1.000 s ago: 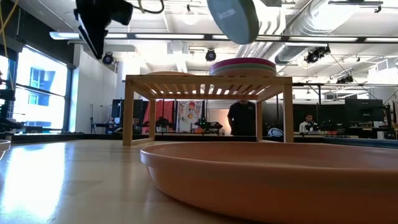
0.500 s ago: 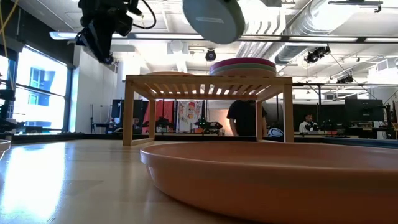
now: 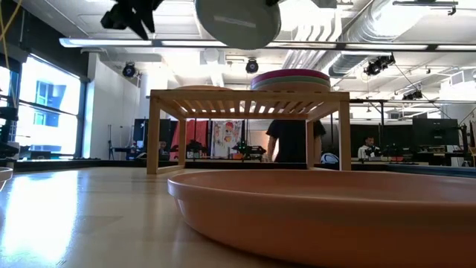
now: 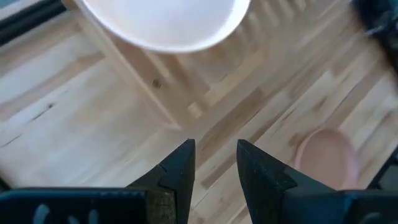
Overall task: Place and stack plates onto a shelf
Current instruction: Stack the light green plate on the light pink plate on the shelf
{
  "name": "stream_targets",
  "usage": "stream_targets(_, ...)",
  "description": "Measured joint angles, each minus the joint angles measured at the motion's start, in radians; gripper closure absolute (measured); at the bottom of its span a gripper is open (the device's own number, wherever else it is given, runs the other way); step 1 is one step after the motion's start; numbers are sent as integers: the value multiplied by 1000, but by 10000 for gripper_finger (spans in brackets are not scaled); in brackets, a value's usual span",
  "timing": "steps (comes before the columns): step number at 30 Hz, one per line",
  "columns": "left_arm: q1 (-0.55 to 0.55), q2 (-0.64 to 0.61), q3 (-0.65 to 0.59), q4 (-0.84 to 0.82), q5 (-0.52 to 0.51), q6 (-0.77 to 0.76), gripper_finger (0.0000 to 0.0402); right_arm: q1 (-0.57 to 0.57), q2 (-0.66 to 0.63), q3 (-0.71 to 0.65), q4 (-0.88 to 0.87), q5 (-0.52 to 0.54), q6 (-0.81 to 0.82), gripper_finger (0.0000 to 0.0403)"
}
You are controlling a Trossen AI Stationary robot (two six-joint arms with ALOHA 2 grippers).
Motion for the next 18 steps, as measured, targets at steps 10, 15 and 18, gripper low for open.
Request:
stream_targets(10, -17, 0, 91, 69, 0, -113, 296, 50, 54, 0, -30, -10, -114, 403)
stream_targets(15, -40, 8, 91, 74, 2, -140, 296, 74, 79, 0, -38, -5, -143, 403)
stream_targets(18, -59, 26, 91, 75, 3, -146, 296, 79, 84, 0, -39, -17, -159, 403)
